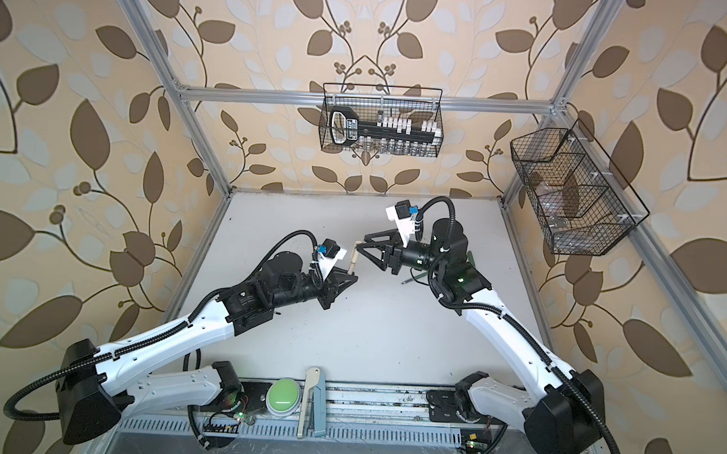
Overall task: Insert the pens into the pen caps
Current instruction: 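Press the beige cap down onto the pen with the right gripper, then close the right gripper on the capped beige pen while the left gripper holds it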
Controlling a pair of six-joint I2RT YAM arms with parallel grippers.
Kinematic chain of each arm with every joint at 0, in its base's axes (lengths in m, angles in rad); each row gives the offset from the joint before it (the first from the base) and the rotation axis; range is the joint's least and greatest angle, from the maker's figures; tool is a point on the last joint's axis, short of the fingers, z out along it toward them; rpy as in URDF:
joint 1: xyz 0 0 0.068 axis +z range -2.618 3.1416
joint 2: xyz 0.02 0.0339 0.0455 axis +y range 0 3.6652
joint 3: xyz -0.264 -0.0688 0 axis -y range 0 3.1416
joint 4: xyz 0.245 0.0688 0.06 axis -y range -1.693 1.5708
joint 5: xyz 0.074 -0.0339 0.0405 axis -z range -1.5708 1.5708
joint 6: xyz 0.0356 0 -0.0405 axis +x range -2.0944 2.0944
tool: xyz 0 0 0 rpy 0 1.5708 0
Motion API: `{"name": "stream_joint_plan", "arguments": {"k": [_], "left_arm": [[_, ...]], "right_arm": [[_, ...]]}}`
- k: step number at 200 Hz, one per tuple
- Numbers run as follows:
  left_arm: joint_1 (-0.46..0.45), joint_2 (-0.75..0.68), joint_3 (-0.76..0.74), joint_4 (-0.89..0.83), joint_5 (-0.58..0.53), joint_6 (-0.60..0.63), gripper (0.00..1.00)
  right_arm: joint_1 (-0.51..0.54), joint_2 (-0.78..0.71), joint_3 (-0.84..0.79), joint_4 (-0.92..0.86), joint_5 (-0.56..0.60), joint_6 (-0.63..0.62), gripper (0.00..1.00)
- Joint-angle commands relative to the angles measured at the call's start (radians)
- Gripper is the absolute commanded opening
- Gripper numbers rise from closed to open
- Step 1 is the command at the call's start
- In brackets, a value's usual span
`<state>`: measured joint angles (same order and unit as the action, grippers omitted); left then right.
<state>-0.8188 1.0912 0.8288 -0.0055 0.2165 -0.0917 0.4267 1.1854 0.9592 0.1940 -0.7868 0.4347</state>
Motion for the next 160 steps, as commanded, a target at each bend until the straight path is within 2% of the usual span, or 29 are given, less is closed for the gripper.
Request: {"name": "stream_joint_plan", "arguments": {"k": [1,110,160], "left_arm": [[-0.005,-0.012,0.044,0.003,0.045,-0.017,0.0],[-0.004,0.029,0.053,0.0,0.015,0.007,0.0],[-0.005,0.041,0.059,0.001,-0.004,0.016,0.0]], "right_arm": [[-0.016,0.034,0.017,0.063,-0.054,0.08,0.51],[-0.017,0.06,0.006,0.077,-0.07,0.105,0.45],[-0.015,0.067,0.002,0.039,-0.065,0.078,0.43]]}}
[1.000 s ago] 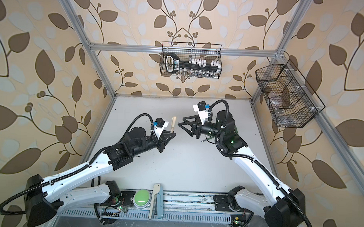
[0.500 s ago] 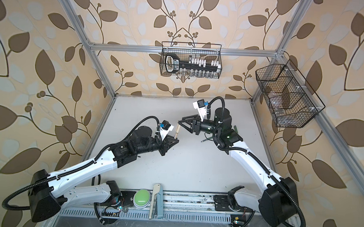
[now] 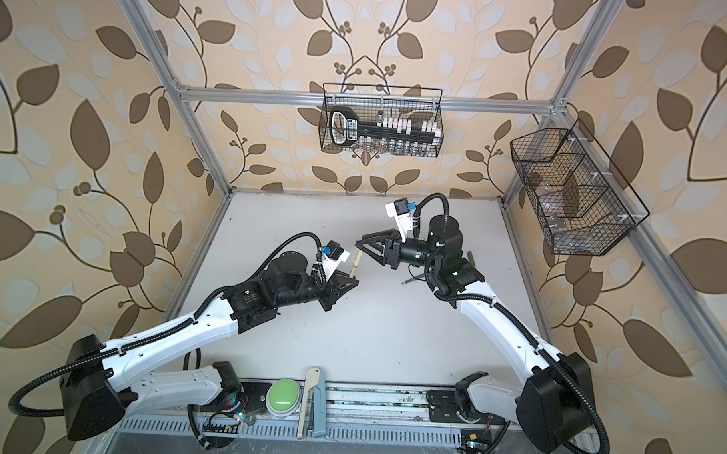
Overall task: Insert the pens into the pen caps
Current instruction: 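Close the right gripper on the capped beige pen while the left gripper holds it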
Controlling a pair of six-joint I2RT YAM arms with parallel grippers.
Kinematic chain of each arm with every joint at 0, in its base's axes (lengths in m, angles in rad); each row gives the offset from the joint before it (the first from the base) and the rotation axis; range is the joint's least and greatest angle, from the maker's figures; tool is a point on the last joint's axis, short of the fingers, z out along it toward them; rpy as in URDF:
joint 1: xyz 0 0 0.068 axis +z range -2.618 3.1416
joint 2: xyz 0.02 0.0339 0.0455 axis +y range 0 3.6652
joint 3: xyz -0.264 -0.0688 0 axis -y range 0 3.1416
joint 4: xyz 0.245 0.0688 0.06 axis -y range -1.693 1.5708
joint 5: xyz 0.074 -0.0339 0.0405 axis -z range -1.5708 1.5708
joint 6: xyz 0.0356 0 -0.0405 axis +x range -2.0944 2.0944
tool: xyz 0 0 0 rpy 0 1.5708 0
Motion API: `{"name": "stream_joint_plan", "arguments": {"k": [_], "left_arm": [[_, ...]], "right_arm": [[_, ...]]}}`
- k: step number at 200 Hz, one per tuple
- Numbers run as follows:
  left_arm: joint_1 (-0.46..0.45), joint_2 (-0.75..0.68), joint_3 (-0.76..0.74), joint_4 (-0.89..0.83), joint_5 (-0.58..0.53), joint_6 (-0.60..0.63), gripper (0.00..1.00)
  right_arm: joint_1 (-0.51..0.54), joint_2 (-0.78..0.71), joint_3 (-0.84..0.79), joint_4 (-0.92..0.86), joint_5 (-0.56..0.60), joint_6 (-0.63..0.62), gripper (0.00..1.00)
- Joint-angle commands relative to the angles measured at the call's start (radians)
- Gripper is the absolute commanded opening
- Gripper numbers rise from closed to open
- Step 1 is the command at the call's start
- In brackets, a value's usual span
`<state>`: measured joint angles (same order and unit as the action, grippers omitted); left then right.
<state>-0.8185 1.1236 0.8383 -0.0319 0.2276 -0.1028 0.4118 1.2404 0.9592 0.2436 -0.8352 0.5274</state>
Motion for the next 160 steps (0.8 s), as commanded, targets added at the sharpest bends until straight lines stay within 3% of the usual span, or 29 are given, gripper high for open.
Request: {"name": "stream_joint_plan", "arguments": {"k": [1,57,134,160], "left_arm": [[-0.005,0.008,0.05,0.026,-0.016,0.026,0.0],[-0.004,0.029,0.06,0.039,-0.051,0.029,0.0],[-0.004,0.057,0.1,0.102,-0.085,0.029,0.0],[0.003,0.054,0.12,0.152,-0.112,0.056,0.0]], "right_arm": [[0.0,0.012,0.002,-0.012,-0.017,-0.015,0.43],[0.014,0.018,-0.007,-0.003,-0.023,-0.02,0.32],[0.018,0.025,-0.029,-0.012,-0.016,-0.026,0.0],[0.031,0.039,-0.044,0.019,-0.031,-0.003,0.0]]}}
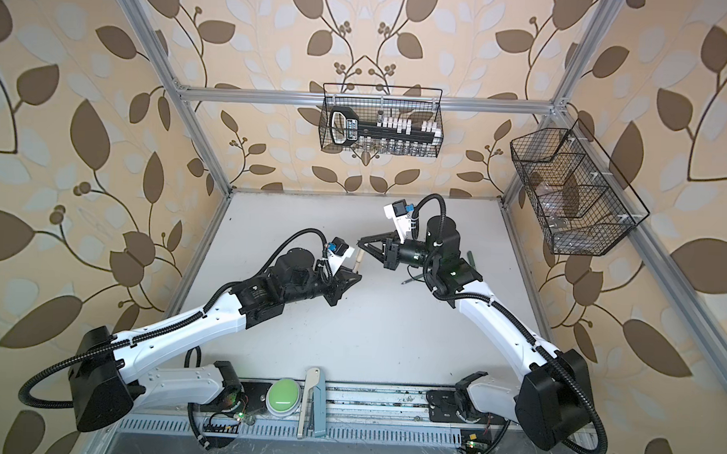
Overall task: Insert the pens into the pen caps
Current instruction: 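Close the right gripper on the capped beige pen while the left gripper holds it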
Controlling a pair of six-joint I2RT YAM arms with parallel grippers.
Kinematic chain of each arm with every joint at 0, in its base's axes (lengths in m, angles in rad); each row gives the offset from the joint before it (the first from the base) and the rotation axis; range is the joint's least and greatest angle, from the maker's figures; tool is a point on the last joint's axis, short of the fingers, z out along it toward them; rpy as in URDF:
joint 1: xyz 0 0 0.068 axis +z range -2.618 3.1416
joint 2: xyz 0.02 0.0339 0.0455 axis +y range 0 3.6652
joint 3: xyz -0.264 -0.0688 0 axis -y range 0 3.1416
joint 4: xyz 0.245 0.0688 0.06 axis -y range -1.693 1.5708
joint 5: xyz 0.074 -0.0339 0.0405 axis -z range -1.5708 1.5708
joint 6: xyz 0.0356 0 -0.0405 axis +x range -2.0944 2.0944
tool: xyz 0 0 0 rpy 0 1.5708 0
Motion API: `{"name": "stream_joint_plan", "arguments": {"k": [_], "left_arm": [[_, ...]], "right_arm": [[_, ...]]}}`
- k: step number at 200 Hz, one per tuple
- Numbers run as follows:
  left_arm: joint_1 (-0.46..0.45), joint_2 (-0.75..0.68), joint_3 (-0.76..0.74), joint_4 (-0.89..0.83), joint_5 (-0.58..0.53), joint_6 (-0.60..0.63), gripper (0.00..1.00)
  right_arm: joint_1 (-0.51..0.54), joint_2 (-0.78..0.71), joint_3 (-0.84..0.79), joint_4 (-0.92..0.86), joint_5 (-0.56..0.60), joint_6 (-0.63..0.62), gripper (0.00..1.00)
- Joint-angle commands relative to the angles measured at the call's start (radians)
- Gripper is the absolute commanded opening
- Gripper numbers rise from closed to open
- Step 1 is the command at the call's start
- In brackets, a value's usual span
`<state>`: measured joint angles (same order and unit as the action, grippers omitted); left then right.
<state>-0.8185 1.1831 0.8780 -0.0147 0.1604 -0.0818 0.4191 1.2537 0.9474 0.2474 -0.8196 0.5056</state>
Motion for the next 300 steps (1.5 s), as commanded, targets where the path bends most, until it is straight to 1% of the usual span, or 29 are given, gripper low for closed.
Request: {"name": "stream_joint_plan", "arguments": {"k": [1,24,55,75,110,142,170,200,219,226,229,243,252,269,277,287,300], "left_arm": [[0.004,-0.005,0.082,0.137,-0.045,0.036,0.0],[0.037,-0.001,0.098,0.223,-0.051,0.056,0.0],[0.122,0.025,0.149,0.292,0.056,0.048,0.0],[0.168,0.036,0.182,0.312,0.108,0.044,0.0],[0.237,0.039,0.213,0.397,0.192,0.02,0.0],[0.248,0.037,0.265,0.377,0.188,0.088,0.0],[0.248,0.017,0.291,0.355,0.181,0.155,0.0],[0.249,-0.002,0.297,0.362,0.165,0.183,0.0],[0.249,-0.008,0.303,0.347,0.18,0.174,0.0],[0.249,-0.01,0.301,0.338,0.186,0.162,0.0],[0.249,-0.01,0.301,0.332,0.188,0.157,0.0],[0.249,-0.004,0.293,0.289,0.204,0.131,0.0],[0.248,-0.002,0.281,0.254,0.217,0.108,0.0],[0.245,-0.014,0.22,0.213,0.251,0.051,0.0],[0.242,-0.028,0.175,0.212,0.264,0.02,0.0],[0.234,-0.048,0.117,0.213,0.252,-0.022,0.0],[0.221,-0.072,0.052,0.211,0.247,-0.059,0.0]], "right_arm": [[0.025,0.028,-0.033,0.018,-0.046,0.02,0.0],[0.036,0.049,-0.035,0.013,-0.082,0.018,0.0],[0.035,0.056,-0.03,-0.043,-0.113,-0.017,0.0],[0.041,0.065,-0.039,-0.065,-0.134,-0.032,0.0],[0.063,0.096,-0.062,-0.079,-0.179,-0.045,0.0],[0.086,0.122,-0.087,-0.083,-0.256,-0.048,0.0],[0.094,0.14,-0.09,-0.171,-0.332,-0.105,0.0],[0.115,0.146,-0.087,-0.266,-0.357,-0.172,0.0],[0.109,0.127,-0.082,-0.302,-0.318,-0.193,0.0],[0.092,0.107,-0.084,-0.29,-0.289,-0.181,0.13],[0.084,0.099,-0.085,-0.277,-0.277,-0.173,0.17],[0.033,0.049,-0.084,-0.219,-0.226,-0.123,0.2],[0.002,0.011,-0.075,-0.193,-0.181,-0.104,0.31],[-0.049,-0.083,-0.073,-0.127,-0.096,-0.073,0.45],[-0.061,-0.126,-0.073,-0.104,-0.059,-0.068,0.48],[-0.066,-0.164,-0.067,-0.099,-0.022,-0.079,0.51],[-0.068,-0.188,-0.065,-0.077,0.007,-0.075,0.52]]}}
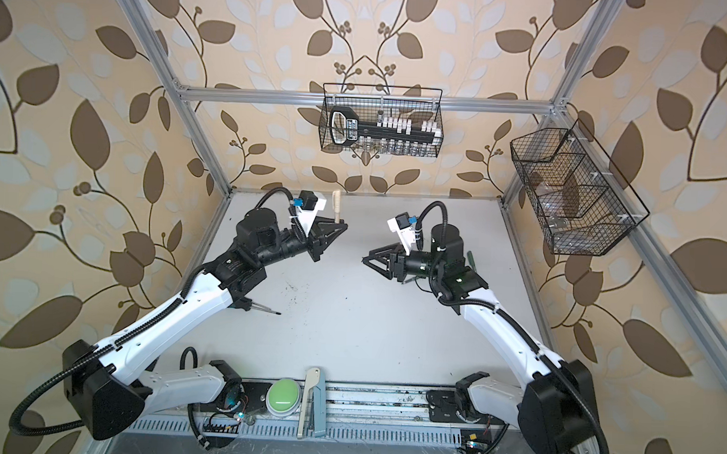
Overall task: Insert the pens into the pen caps
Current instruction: 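Close the right gripper on the capped beige pen while the left gripper holds it, then open the left gripper while the right gripper lifts the capped pen away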
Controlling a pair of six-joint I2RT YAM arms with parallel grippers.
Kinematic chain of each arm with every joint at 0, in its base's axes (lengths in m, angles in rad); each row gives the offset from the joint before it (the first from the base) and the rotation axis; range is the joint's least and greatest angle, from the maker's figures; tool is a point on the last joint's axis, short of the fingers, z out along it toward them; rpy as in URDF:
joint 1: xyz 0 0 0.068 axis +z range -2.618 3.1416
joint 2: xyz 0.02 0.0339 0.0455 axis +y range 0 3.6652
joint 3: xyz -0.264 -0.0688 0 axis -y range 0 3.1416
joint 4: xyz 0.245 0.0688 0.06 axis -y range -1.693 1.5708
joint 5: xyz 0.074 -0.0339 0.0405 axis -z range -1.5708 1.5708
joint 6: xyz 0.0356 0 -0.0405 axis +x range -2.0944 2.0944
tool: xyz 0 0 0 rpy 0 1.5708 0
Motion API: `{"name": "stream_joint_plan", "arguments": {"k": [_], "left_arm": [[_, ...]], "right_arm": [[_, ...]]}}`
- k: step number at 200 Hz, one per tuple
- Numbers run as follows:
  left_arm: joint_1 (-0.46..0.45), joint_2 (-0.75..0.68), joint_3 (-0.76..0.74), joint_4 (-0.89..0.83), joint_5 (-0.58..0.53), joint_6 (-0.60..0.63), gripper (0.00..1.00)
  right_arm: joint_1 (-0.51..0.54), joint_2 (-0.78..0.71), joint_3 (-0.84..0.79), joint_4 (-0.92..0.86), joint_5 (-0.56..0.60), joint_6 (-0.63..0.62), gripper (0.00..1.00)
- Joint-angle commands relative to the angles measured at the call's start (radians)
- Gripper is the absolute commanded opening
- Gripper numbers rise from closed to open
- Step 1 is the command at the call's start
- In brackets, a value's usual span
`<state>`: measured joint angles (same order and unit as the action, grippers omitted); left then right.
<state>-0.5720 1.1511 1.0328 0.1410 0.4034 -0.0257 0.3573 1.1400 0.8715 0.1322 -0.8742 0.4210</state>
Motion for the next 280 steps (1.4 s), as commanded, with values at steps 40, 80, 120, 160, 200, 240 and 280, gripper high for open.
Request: {"name": "stream_joint_plan", "arguments": {"k": [40,80,120,160,200,240,280], "left_arm": [[-0.032,-0.068,-0.2,0.043,0.042,-0.213,0.0],[-0.032,-0.035,-0.214,0.053,0.125,-0.273,0.0],[-0.055,-0.014,-0.224,0.078,0.149,-0.303,0.0],[-0.083,-0.017,-0.232,0.083,0.138,-0.306,0.0],[-0.097,-0.015,-0.237,0.093,0.137,-0.314,0.0],[-0.1,-0.014,-0.24,0.099,0.133,-0.325,0.0],[-0.108,-0.015,-0.241,0.085,0.127,-0.32,0.0]], "right_arm": [[-0.005,-0.037,0.003,0.202,0.024,0.116,0.53],[0.054,0.018,0.032,0.195,0.014,0.096,0.55],[0.112,0.069,0.043,0.201,0.036,0.093,0.55],[0.122,0.124,0.028,0.273,0.061,0.133,0.54],[0.129,0.161,0.032,0.325,0.055,0.157,0.5],[0.15,0.169,0.034,0.325,0.055,0.158,0.36],[0.152,0.14,0.054,0.229,0.072,0.132,0.08]]}}
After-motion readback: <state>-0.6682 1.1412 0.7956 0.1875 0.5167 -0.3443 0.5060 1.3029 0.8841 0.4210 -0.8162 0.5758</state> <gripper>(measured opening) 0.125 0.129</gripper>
